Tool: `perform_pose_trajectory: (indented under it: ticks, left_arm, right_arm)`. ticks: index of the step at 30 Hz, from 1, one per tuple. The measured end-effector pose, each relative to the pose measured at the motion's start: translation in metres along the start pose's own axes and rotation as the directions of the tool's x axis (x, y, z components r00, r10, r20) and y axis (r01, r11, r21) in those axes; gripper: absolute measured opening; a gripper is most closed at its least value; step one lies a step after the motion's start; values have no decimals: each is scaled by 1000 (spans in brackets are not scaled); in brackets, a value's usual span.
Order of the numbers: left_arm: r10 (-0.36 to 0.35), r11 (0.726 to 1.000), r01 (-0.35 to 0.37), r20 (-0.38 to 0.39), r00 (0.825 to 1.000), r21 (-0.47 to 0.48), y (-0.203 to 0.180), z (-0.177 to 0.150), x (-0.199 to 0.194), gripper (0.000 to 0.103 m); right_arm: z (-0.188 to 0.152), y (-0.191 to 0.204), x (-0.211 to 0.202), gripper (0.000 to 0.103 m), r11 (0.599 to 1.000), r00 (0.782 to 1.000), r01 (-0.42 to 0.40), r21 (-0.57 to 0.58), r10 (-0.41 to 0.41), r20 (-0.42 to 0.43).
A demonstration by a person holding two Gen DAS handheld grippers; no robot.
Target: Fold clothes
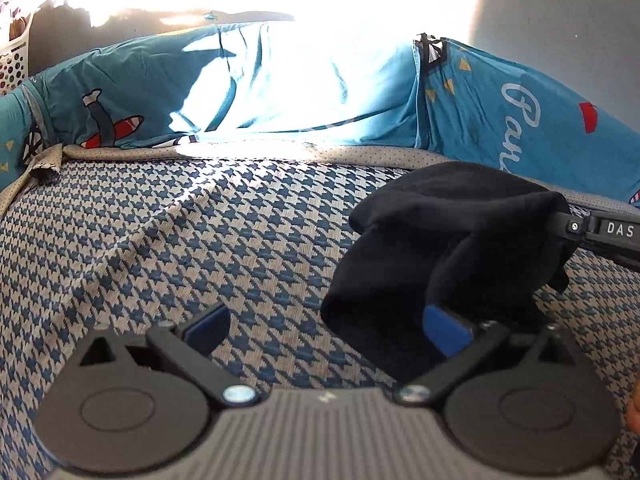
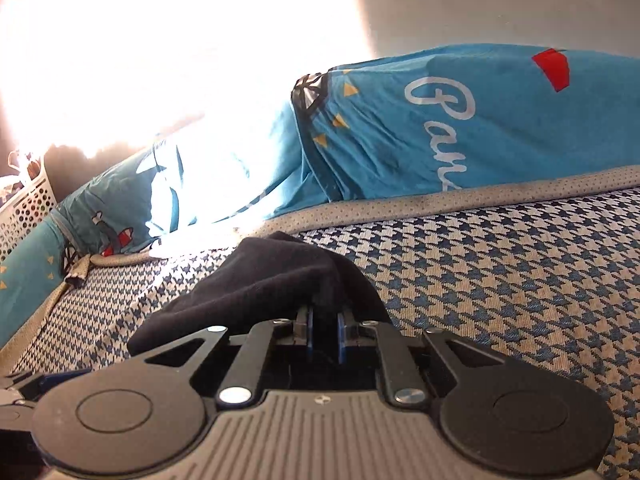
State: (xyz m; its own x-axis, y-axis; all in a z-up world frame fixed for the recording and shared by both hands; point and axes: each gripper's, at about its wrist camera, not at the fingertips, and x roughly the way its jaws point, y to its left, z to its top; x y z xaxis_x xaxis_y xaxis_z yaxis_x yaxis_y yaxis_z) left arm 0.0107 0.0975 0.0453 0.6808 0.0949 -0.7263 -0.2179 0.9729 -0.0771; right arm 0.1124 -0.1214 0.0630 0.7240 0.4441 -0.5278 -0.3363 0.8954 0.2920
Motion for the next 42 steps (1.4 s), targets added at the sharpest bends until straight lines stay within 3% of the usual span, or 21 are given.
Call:
perform_pose_trajectory:
  ticks: [4,8,13,15,17,18,24,29,37,42]
  left_arm:
    - [5,1000,-5,-17,1000,-11,5,-1,3,103]
    - [3,1000,-3,-23,1000,4,6,-3,4,103]
    - [20,1000,-20,-41,999,-2,7,-4,7,103]
    - [17,1000,-18,-43,999,-13,8,-4,5,103]
    - [29,999,-30,-46,999,-18,9,-4,4,103]
    - [37,999,-38,-51,998,-21,9,-5,4,103]
    - [49,998,-50,-70,996,-22,14,-9,-5,103]
    - [107,994,-108,-66,992,-10,30,-14,-16,103]
    - [154,984,-161,-94,984,-79,70,-23,-28,103]
    - [130,980,-145,-120,984,-134,76,-21,-26,103]
  right_arm:
    - [11,-26,-3,11,977,982,172,125,-180,58]
    - [14,-52,-3,12,915,931,350,201,-363,33]
    - [18,-69,-5,18,889,929,361,282,-370,-21]
    - [20,-65,-6,27,889,920,382,253,-391,-17]
    - [20,-58,-7,43,888,914,399,226,-406,-16]
    - [20,-56,-7,45,890,913,400,220,-407,-14]
    - [7,-36,12,51,920,925,378,105,-372,-76]
    - [-7,-25,24,54,930,927,365,36,-359,-103]
    - [-12,-24,24,54,924,924,377,60,-370,-100]
    - [-7,-28,11,55,921,925,380,91,-377,-51]
